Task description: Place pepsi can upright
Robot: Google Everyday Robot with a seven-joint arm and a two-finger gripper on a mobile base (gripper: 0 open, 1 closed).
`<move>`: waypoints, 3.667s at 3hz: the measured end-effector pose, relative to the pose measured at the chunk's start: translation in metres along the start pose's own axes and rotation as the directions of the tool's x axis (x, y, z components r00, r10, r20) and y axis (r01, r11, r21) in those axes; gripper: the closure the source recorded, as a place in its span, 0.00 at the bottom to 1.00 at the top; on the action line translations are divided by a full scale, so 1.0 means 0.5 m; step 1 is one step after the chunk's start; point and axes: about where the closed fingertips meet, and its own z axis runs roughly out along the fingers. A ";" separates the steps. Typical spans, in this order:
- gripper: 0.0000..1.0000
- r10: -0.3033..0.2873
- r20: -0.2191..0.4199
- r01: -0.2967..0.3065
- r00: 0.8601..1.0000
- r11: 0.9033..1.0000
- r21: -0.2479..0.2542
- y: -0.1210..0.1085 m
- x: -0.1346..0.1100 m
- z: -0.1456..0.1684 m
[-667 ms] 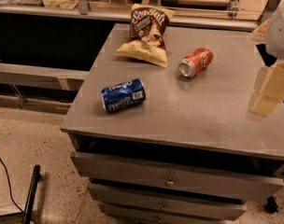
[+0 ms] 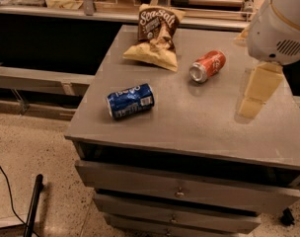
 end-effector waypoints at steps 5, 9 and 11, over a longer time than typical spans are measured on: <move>0.00 -0.377 0.038 0.378 0.925 0.911 -0.163 0.016 -0.420 0.222; 0.00 -0.459 -0.062 0.436 0.886 0.872 -0.221 0.060 -0.457 0.381; 0.37 -0.457 -0.063 0.435 0.887 0.875 -0.214 0.059 -0.457 0.383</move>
Offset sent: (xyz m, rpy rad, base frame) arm 0.0636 0.1785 -0.0560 -0.0644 0.1746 0.3291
